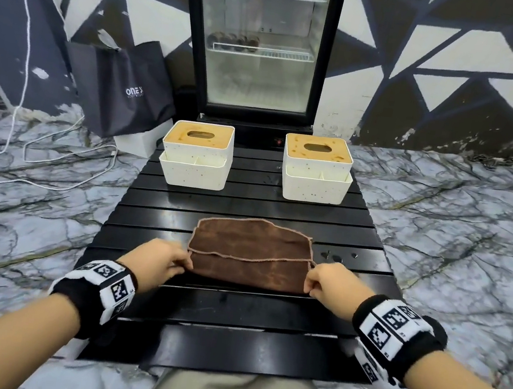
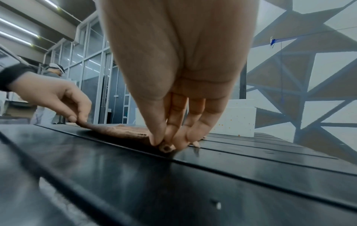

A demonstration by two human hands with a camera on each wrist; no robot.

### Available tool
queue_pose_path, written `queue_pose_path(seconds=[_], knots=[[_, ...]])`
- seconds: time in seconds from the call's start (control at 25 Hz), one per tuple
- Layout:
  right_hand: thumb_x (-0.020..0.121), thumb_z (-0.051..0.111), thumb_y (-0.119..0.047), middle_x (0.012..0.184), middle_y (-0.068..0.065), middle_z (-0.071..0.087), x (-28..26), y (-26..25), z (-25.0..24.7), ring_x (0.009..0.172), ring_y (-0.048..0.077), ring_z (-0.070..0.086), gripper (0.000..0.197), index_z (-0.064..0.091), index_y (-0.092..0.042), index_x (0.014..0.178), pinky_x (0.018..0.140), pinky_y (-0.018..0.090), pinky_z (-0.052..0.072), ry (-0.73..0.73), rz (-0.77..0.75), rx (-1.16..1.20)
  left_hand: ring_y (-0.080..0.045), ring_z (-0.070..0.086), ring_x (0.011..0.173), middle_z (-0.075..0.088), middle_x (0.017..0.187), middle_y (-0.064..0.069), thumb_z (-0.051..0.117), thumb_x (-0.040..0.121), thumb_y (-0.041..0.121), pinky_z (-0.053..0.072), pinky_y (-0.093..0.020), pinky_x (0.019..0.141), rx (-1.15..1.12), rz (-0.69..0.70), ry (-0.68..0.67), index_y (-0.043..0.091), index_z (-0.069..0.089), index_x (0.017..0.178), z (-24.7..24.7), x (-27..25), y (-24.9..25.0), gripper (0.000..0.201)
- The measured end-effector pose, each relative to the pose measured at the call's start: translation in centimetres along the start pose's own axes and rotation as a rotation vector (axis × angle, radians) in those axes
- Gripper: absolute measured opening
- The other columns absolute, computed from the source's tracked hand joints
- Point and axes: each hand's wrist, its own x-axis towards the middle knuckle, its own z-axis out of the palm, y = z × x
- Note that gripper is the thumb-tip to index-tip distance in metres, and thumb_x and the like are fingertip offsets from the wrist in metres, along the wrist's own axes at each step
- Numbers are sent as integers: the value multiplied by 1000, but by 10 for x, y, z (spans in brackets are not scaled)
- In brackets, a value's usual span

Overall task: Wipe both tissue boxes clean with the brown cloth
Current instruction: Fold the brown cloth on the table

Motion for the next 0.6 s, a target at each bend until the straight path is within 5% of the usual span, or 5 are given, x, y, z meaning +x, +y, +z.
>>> queue_pose_path(seconds=[0.24, 0.36, 0.44, 0.6], knots=[[81, 57, -12, 75, -16, 57, -68, 4, 19, 67, -4, 50, 12, 66, -19, 85, 67, 4, 35, 7, -99, 79, 6, 54, 84, 50, 80, 35, 66, 72, 13, 31, 6, 77, -134, 139, -10, 28, 68, 83, 20, -63, 19, 19], [80, 59, -10, 68, -16, 56, -67, 3, 8, 59, -4, 49, 18, 63, -26, 75, 62, 3, 35, 89, -73, 159, 2, 56, 83, 57, 79, 27, 63, 71, 15, 37, 0, 77, -178, 85, 75, 32, 61, 91, 18, -62, 24, 27], [80, 60, -9, 65, -13, 57, -54, 7, 0, 59, -3, 52, 28, 54, -33, 68, 61, 4, 36, 184, -42, 219, 1, 57, 78, 60, 76, 19, 68, 75, 8, 40, -5, 74, -194, -4, 162, 30, 66, 83, 13, -50, 26, 23], [82, 56, -6, 67, -10, 54, -20, 11, -8, 62, 1, 48, 19, 54, -23, 75, 61, 7, 38, 298, 30, 253, 1, 53, 63, 57, 72, 16, 64, 79, 2, 34, -2, 63, -213, -217, 249, 25, 66, 80, 0, -13, 28, 23]])
